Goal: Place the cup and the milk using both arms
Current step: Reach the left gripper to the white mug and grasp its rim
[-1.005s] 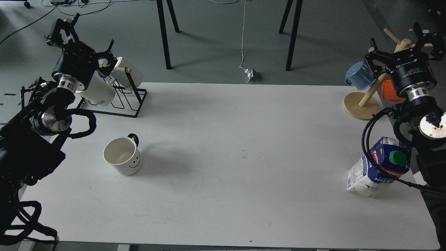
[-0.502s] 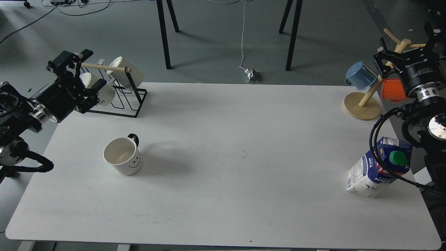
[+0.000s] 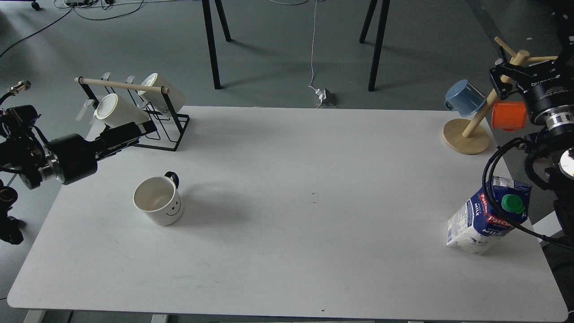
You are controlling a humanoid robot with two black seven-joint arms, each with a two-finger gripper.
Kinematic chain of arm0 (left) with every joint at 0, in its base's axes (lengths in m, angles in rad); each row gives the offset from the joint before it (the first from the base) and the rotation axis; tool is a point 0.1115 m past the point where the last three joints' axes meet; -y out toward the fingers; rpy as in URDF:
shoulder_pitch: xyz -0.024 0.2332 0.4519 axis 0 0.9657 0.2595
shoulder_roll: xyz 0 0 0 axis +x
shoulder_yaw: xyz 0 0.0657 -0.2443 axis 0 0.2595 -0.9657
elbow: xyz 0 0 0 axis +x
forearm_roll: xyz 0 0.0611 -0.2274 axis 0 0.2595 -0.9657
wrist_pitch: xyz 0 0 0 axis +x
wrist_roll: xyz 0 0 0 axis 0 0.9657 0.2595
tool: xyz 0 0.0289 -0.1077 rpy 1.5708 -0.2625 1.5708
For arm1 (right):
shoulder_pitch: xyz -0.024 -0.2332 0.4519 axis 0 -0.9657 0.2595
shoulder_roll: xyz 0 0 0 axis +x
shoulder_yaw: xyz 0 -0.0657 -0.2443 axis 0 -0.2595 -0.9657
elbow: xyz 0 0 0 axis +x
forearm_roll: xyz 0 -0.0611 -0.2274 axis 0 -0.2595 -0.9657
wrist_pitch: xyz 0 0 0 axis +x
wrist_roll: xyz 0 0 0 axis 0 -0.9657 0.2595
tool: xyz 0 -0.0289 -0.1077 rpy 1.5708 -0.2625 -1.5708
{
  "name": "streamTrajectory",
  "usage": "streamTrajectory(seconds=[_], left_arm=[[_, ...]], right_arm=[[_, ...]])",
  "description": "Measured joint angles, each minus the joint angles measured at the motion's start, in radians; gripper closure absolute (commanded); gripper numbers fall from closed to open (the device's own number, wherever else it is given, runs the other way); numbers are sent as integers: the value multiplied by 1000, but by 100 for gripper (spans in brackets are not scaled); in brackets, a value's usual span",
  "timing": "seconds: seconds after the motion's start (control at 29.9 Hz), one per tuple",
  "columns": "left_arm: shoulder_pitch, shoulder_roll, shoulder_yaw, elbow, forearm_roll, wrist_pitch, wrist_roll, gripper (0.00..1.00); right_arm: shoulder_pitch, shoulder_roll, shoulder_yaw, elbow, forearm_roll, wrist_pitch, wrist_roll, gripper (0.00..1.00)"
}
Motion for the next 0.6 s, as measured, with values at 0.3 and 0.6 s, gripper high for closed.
streamTrajectory(seconds=[0.3, 0.6], left_arm=[[-4, -38, 158, 81, 319, 203, -23, 11], [-9, -107, 180, 260, 517, 284, -28, 25]], right_arm=[[-6, -23, 0, -2, 0, 0, 0, 1], [-7, -26, 4, 0, 0, 0, -1, 1]])
